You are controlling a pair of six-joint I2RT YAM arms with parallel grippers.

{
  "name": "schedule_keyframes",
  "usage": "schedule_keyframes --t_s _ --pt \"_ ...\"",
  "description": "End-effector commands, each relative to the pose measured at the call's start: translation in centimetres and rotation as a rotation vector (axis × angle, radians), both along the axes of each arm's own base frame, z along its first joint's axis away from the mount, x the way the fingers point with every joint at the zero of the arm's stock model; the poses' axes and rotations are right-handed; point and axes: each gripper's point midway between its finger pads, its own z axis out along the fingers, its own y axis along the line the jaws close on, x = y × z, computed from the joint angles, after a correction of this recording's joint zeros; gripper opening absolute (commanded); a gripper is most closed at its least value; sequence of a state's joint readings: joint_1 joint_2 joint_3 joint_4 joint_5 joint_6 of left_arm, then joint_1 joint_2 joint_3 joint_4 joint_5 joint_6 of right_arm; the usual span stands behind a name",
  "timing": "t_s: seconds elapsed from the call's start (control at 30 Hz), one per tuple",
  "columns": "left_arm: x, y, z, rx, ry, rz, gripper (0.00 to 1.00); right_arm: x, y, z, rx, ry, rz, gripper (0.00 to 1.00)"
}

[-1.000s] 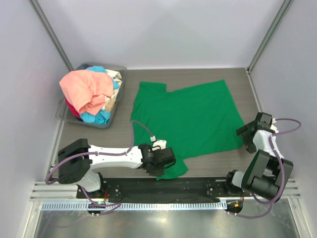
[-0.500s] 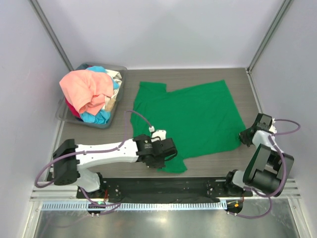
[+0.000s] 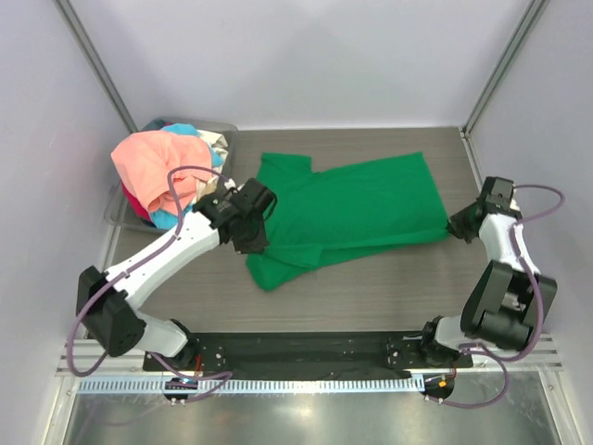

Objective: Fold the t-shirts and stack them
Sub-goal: Fold the tshirt

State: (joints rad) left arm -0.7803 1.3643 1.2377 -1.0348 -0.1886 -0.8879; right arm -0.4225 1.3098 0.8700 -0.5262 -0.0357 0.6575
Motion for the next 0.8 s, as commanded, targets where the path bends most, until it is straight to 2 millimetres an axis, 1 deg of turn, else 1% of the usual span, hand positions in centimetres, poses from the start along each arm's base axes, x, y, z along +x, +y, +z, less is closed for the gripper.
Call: schedule_keyframes --t_s 0.0,0.03,0.1,0.13,0.17,0.2,0.23,0.27,0.3,0.33,0.37,0.4,0.43,0.47,0.5,0.53,0.57,0.6,0.63,0.67,0.7,0.73,0.77 --pt "4.4 1.0 -0.4 0.016 -0.003 -0.053 0.0 2.7 0.9 -0.6 -0.017 0.053 0.079 0.01" --pt "6.0 1.5 0.1 0.008 -0.015 -0.041 0.0 3.7 1.0 -0.9 -0.044 0.075 0.091 0.01" --pt "7.9 1.8 -0.1 0.02 -0.018 -0.026 0.0 4.6 1.1 -1.1 -0.062 0.088 0.093 0.01" --pt "8.7 1.8 -1.2 0.033 0.013 -0.025 0.0 5.6 1.2 -0.6 -0.07 0.074 0.099 0.01" --pt "10.2 2.0 -0.5 0.024 -0.008 -0.009 0.0 6.0 1.3 -0.7 -0.071 0.078 0.1 0.01" --pt "10.8 2.1 -0.6 0.024 -0.004 -0.006 0.0 6.5 1.4 -1.5 -0.074 0.101 0.105 0.01" --pt "11.5 2.0 -1.7 0.04 0.023 -0.015 0.0 7.4 1.2 -1.0 -0.081 0.088 0.1 0.01" --pt "12.5 1.9 -1.2 0.031 0.012 -0.007 0.0 7.8 1.1 -1.2 -0.082 0.091 0.099 0.01" --pt "12.8 2.1 -1.5 0.044 0.024 -0.003 0.0 8.2 1.0 -1.9 -0.08 0.111 0.099 0.01" --pt "13.2 2.2 -1.7 0.051 0.028 0.0 0.0 9.2 0.7 -1.6 -0.084 0.1 0.096 0.01" --pt "13.7 2.5 -2.6 0.068 0.047 0.008 0.0 9.6 0.6 -1.7 -0.085 0.1 0.095 0.01" --pt "14.2 2.6 -2.5 0.071 0.043 0.018 0.0 10.1 0.5 -1.7 -0.084 0.099 0.093 0.01" --pt "14.5 2.7 -2.7 0.074 0.043 0.024 0.0 11.0 0.2 -2.1 -0.087 0.105 0.092 0.01" --pt "14.9 3.1 -3.4 0.078 0.056 0.038 0.0 11.5 0.1 -2.3 -0.09 0.109 0.087 0.01" --pt "15.2 3.2 -3.5 0.076 0.059 0.045 0.0 12.1 0.0 -2.6 -0.088 0.113 0.085 0.02" --pt "15.7 3.3 -3.8 0.077 0.064 0.052 0.0 13.4 -0.1 -3.0 -0.08 0.114 0.09 0.09" --pt "16.1 3.9 -4.8 0.09 0.09 0.066 0.02 14.1 -0.3 -3.4 -0.074 0.121 0.091 0.22" --pt "16.2 4.4 -5.3 0.109 0.116 0.078 0.04 15.0 -0.4 -3.4 -0.073 0.121 0.092 0.44" --pt "17.3 4.4 -4.5 0.107 0.093 0.093 0.06 17.3 -0.8 -1.5 -0.08 0.064 0.099 0.53" --pt "17.9 5.0 -4.5 0.109 0.101 0.116 0.14 18.5 -0.4 -2.3 -0.049 0.063 0.123 0.61" --pt "18.1 5.3 -4.7 0.115 0.12 0.129 0.2 19.7 -0.3 -1.3 -0.047 0.028 0.151 0.7" --pt "18.8 5.3 -3.6 0.104 0.091 0.142 0.29 21.6 -0.6 1.0 -0.062 -0.027 0.163 0.72" --pt "19.1 5.4 -2.9 0.096 0.072 0.154 0.43 22.1 -0.7 1.9 -0.073 -0.044 0.169 0.73"
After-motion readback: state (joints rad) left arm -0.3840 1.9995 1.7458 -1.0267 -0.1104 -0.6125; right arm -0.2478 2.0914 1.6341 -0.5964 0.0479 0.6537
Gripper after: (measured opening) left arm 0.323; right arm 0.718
